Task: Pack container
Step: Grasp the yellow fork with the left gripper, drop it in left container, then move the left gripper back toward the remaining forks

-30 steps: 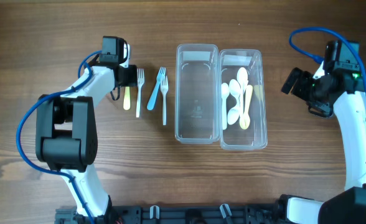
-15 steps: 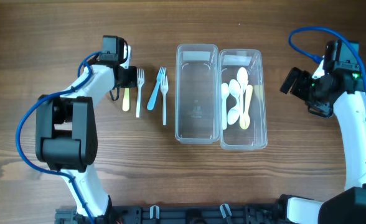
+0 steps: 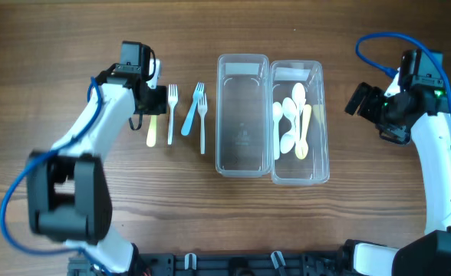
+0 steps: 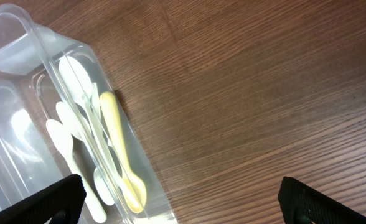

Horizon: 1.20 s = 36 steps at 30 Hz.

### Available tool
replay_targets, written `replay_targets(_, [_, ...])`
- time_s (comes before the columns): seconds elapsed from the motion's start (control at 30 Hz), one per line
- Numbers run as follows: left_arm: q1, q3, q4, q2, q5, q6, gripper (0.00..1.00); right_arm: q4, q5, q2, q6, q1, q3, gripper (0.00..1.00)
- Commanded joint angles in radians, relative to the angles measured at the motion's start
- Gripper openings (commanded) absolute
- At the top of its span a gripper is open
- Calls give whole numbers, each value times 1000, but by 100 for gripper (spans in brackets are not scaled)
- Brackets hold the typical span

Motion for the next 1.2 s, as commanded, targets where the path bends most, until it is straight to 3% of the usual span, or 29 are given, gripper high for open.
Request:
replay_targets(0.0, [-83,-1,-23,-128,80,-26,4,3,-16,3,3,-1,4,100])
replay_targets(0.27, [-326,-1,29,-265,123,-230,4,3,-16,3,1,-1,4,100])
replay_targets(0.4, [-436,-1,79,-248,93,-340,4,3,-16,3,2,-1,4,100])
replay_targets(0.57, [-520,-1,144,-163,93,-372,9,3,-16,3,2,-1,4,99])
replay_targets(0.67, [-528,-1,154,-122,90,-433,22,3,-16,3,2,-1,4,99])
replay_targets(0.77, [-509,15,147,-137,101,-440,46,4,-16,3,2,-1,4,99])
replay_targets(0.83, [-481,57,94,-168,113,-428,69,7,-16,3,1,-1,4,99])
replay_targets(0.9, [-447,98,37,-204,113,-367,83,10,-16,3,2,-1,4,99])
replay_targets(1.0, [-389,114,-23,-253,70,-262,88,7,-16,3,2,-1,4,99])
replay_targets(1.17, [-276,101,-119,-225,-109,-222,86,-1,-17,3,2,-1,4,99])
